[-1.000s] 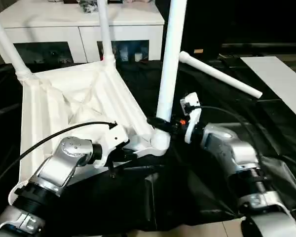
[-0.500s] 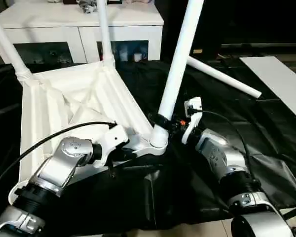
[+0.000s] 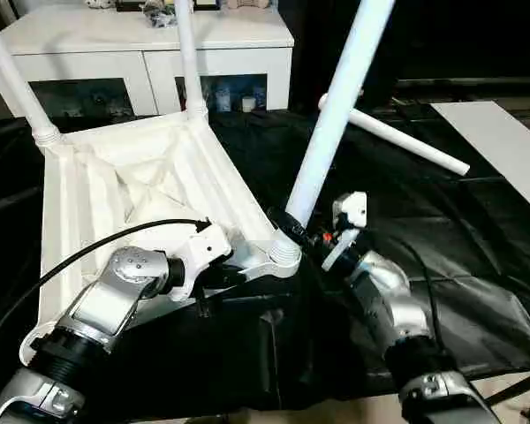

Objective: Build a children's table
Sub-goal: Insert table leg to table base, then rotate leg to tighten

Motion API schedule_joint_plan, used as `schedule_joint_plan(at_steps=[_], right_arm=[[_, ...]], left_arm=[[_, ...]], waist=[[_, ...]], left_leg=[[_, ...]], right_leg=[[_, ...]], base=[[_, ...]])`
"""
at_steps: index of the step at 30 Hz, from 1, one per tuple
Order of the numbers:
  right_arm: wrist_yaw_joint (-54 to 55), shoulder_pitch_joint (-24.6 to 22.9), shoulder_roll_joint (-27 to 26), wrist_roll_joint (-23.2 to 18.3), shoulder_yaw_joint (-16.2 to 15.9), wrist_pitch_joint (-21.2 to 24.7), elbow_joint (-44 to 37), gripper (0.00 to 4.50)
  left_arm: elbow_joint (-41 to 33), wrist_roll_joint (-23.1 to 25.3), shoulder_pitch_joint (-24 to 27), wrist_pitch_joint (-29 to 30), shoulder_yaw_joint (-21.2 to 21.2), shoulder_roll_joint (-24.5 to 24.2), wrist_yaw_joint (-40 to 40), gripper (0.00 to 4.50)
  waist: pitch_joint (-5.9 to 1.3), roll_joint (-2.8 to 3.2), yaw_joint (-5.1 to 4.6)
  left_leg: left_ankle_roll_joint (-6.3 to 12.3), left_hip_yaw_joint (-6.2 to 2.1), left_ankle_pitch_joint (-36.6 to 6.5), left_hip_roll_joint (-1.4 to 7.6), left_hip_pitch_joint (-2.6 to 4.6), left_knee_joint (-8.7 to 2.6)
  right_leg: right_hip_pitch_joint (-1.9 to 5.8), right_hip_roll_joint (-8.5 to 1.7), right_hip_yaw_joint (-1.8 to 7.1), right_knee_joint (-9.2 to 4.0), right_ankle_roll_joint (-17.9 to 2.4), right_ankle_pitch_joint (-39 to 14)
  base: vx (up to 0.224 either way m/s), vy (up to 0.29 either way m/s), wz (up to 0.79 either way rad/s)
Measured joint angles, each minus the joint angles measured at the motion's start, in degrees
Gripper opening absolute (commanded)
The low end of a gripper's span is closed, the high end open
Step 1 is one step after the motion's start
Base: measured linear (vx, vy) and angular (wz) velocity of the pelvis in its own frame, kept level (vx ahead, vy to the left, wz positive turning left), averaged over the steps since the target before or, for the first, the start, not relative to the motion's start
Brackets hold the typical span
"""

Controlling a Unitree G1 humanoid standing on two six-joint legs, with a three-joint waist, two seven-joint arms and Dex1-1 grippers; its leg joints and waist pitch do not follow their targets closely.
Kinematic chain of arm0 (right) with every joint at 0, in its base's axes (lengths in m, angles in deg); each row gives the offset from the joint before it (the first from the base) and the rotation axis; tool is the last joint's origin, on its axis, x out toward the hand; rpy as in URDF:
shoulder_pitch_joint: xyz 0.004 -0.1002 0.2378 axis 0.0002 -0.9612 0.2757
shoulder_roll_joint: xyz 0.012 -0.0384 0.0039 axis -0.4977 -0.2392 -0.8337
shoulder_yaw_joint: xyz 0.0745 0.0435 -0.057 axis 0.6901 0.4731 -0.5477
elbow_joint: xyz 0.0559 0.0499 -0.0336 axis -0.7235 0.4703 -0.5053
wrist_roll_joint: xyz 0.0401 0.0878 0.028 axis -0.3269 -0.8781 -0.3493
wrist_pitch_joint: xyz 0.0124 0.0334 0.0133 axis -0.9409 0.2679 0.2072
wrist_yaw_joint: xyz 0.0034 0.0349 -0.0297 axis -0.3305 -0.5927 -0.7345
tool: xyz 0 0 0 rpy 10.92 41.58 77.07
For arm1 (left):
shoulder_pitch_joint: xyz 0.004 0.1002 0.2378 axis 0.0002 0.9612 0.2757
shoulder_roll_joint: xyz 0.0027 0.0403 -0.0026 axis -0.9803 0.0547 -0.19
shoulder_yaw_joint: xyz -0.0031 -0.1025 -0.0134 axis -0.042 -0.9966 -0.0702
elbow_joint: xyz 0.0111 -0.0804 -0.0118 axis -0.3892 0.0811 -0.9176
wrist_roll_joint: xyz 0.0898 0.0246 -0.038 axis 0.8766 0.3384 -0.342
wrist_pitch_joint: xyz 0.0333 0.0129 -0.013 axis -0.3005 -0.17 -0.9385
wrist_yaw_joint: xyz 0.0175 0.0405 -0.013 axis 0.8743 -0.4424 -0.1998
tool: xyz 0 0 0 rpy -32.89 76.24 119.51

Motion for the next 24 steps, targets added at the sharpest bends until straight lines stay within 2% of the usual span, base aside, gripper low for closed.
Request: schedule_joint_plan(at_steps=[4, 8, 11, 19, 24], right_arm=[[0.1, -0.5, 1.6, 3.6, -2.8, -0.9, -2.0, 1.84], [-0.2, -0.5, 2.6, 4.9, -4.2, -0.3, -3.4, 1.84], [-0.9, 0.6, 3.4, 5.6, -5.3, 3.3, -4.1, 1.84], [-5.0, 8.4, 4.8, 5.5, -6.1, 13.8, 0.8, 1.84], [-6.6, 9.5, 5.5, 5.4, -6.1, 15.7, 1.7, 1.84]], left_arm=[[0.4, 0.1, -0.1, -0.3, 0.0, 0.0, 0.1, 0.0], [0.4, 0.0, -0.1, -0.4, 0.0, 0.0, 0.2, 0.0], [0.4, 0.1, -0.1, -0.3, 0.0, -0.1, 0.3, 0.0], [0.4, 0.7, 0.1, -0.1, 0.0, -0.7, 0.0, 0.0], [0.4, 0.9, 0.3, 0.0, 0.0, -0.7, 0.0, 0.0]], waist=[[-0.04, -0.06, 0.05], [-0.1, -0.16, 0.1], [-0.23, -0.42, 0.05], [-0.56, -1.07, -0.43], [-0.62, -1.41, -0.44]], left_leg=[[0.0, 0.0, 0.0, 0.0, 0.1, -0.13], [0.0, 0.0, 0.0, 0.0, 0.1, -0.19], [0.0, 0.0, 0.0, -0.01, 0.1, -0.24], [-0.01, -0.04, 0.0, 0.0, 0.41, -0.29], [-0.02, -0.1, 0.0, 0.0, 0.71, -0.46]], right_leg=[[0.02, 0.01, -0.01, -0.01, 0.1, -0.1], [0.03, 0.02, -0.01, -0.09, 0.2, -0.1], [0.02, 0.03, 0.0, -0.13, 0.2, -0.1], [-0.01, 0.02, 0.0, -0.19, 0.2, -0.1], [-0.02, 0.03, -0.05, -0.6, 0.2, -0.1]], base=[[0.0, 0.0, 0.0], [0.0, 0.0, 0.0], [0.0, 0.0, 0.0], [0.0, 0.0, 0.0], [0.0, 0.0, 0.0]])
